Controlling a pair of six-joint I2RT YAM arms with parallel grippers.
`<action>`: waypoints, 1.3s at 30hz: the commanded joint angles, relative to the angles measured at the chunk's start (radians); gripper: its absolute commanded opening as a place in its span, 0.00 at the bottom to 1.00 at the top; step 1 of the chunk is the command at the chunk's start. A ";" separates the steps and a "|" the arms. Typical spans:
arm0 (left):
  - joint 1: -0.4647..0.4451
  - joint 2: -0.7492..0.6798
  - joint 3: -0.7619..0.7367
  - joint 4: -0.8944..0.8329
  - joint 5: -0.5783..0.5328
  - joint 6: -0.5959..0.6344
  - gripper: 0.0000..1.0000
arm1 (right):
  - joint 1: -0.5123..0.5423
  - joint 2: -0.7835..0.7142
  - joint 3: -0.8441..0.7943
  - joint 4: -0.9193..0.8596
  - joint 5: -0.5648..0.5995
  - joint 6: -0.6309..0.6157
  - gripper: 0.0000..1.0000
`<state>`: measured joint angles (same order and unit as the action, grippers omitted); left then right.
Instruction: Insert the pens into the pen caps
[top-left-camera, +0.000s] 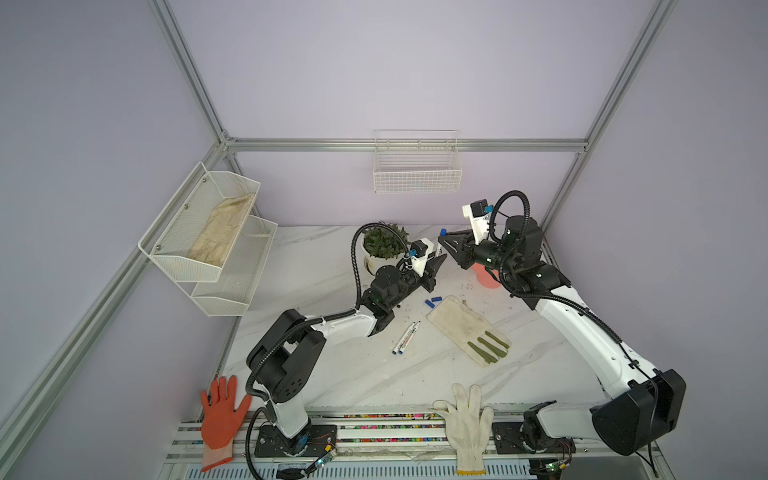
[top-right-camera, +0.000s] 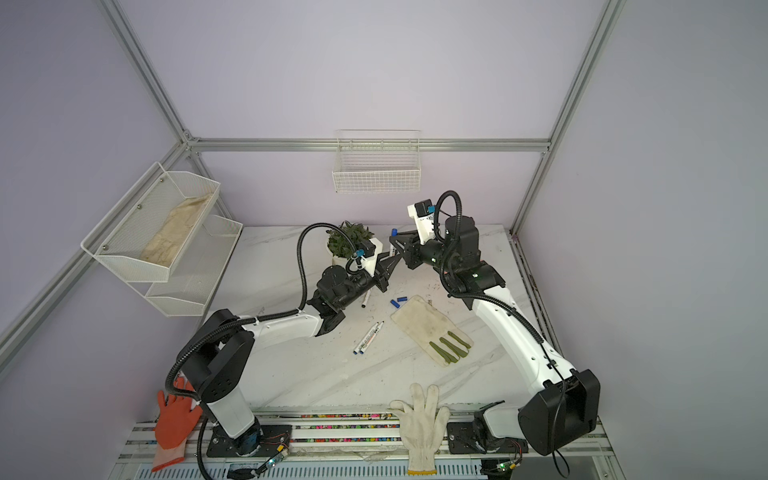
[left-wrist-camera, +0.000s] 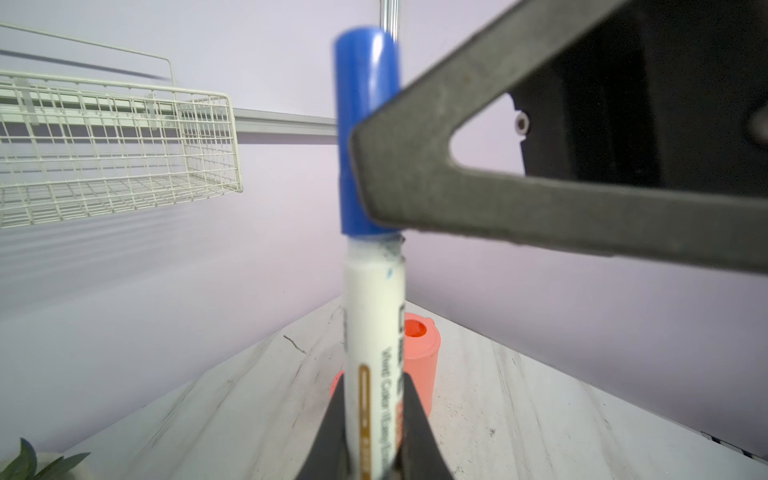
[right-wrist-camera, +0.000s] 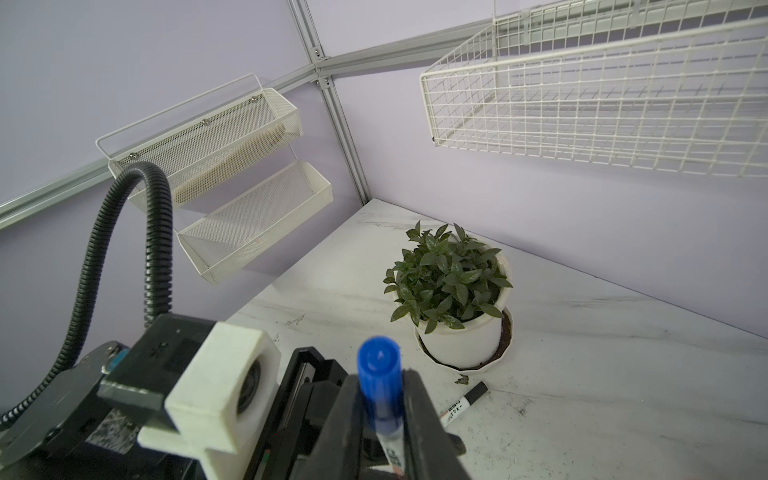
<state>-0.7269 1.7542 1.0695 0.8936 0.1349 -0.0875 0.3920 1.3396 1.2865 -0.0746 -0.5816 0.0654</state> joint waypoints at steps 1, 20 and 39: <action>-0.003 -0.026 0.041 0.128 0.017 0.025 0.00 | 0.011 -0.018 -0.025 -0.056 -0.012 -0.011 0.25; -0.004 0.012 -0.041 0.104 0.008 -0.009 0.00 | 0.010 -0.072 0.027 -0.019 0.026 -0.019 0.44; -0.011 0.006 -0.051 0.113 0.009 -0.029 0.00 | 0.013 0.055 0.074 0.031 -0.008 0.055 0.21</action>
<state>-0.7300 1.7653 1.0340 0.9562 0.1375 -0.0971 0.4004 1.3750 1.3647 -0.0612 -0.5846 0.1112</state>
